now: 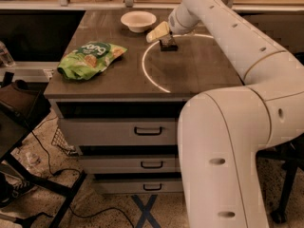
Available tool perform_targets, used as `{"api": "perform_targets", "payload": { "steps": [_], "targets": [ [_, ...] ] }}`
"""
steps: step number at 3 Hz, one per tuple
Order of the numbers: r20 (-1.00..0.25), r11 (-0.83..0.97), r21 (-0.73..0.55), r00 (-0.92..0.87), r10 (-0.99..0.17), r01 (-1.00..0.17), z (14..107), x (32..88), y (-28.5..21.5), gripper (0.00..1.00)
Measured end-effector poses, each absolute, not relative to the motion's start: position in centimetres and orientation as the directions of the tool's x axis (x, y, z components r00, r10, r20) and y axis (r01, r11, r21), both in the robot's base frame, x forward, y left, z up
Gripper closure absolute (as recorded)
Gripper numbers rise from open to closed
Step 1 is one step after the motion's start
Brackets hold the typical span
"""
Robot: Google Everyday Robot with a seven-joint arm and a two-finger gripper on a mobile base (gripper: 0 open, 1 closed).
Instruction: Pick rxbar chocolate
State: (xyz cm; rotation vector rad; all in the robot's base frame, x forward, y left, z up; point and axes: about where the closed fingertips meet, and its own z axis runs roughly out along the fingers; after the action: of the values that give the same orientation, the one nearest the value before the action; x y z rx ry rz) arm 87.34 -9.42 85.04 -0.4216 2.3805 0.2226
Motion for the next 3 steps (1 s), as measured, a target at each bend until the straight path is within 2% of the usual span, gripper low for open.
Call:
{"api": "perform_targets", "payload": {
  "steps": [1, 2, 3],
  "targets": [
    [-0.641, 0.936, 0.061, -0.732, -0.229, -0.346, 83.5, 87.4, -9.2, 0.0],
    [-0.617, 0.941, 0.073, -0.756, -0.217, -0.329, 82.2, 87.4, -9.2, 0.14],
    [-0.608, 0.946, 0.067, -0.764, -0.214, -0.318, 82.0, 87.5, -9.0, 0.45]
  ]
}}
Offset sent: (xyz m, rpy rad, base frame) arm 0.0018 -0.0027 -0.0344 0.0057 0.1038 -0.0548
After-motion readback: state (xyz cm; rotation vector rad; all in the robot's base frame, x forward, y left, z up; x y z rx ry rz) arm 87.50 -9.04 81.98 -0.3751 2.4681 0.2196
